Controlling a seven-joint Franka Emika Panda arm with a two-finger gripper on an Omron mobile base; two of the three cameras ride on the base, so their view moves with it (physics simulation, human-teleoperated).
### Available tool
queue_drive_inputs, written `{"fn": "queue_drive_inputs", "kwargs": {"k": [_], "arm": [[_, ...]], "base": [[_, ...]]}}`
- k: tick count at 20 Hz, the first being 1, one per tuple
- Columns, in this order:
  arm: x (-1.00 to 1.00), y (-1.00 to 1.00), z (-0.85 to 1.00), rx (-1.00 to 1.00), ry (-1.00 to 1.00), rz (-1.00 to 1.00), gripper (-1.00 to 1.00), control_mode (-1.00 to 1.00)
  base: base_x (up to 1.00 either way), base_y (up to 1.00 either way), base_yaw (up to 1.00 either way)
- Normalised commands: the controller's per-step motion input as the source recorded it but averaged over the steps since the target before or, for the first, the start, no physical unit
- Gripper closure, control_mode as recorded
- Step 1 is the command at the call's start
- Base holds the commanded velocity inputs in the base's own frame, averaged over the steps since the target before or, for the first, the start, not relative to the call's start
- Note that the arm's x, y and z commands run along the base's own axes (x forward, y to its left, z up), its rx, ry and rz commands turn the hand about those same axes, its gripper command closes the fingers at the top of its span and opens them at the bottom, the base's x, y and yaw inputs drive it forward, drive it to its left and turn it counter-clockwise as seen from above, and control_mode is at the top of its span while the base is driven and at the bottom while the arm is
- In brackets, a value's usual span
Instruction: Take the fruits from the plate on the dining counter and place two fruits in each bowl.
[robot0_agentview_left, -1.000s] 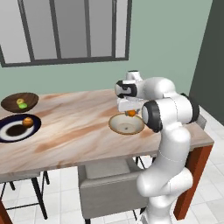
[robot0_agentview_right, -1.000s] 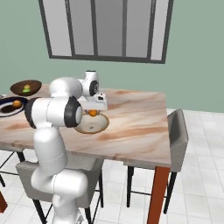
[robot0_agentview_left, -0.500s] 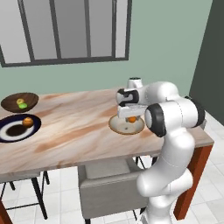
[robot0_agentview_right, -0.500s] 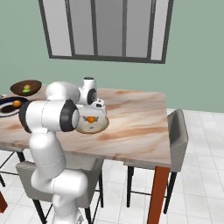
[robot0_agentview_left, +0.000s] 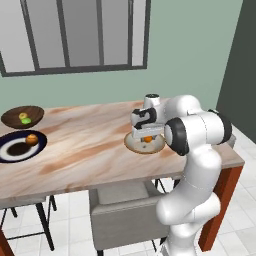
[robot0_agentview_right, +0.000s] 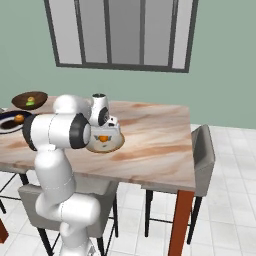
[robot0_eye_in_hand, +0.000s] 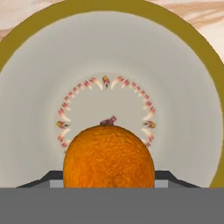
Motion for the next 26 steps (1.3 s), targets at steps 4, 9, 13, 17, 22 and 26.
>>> {"fn": "queue_drive_inputs", "kwargs": {"k": [4, 9, 13, 17, 22, 26], "arm": [[0.45, 0.0, 0.0, 0.0, 0.04, 0.0, 1.0, -1.0], [-0.01, 0.0, -0.11, 0.0, 0.0, 0.0, 1.0, -1.0], [-0.19, 0.0, -0.24, 0.0, 0.0, 0.0, 1.0, -1.0], [-0.09, 0.0, -0.29, 0.0, 0.0, 0.0, 1.0, -1.0], [0.0, 0.0, 0.0, 0.0, 0.0, 0.0, 1.0, -1.0], [-0.02, 0.0, 0.0, 0.0, -0.04, 0.0, -1.0, -1.0]], "base": [[0.0, 0.0, 0.0], [0.0, 0.0, 0.0], [0.0, 0.0, 0.0], [0.0, 0.0, 0.0], [0.0, 0.0, 0.0], [0.0, 0.0, 0.0]]}}
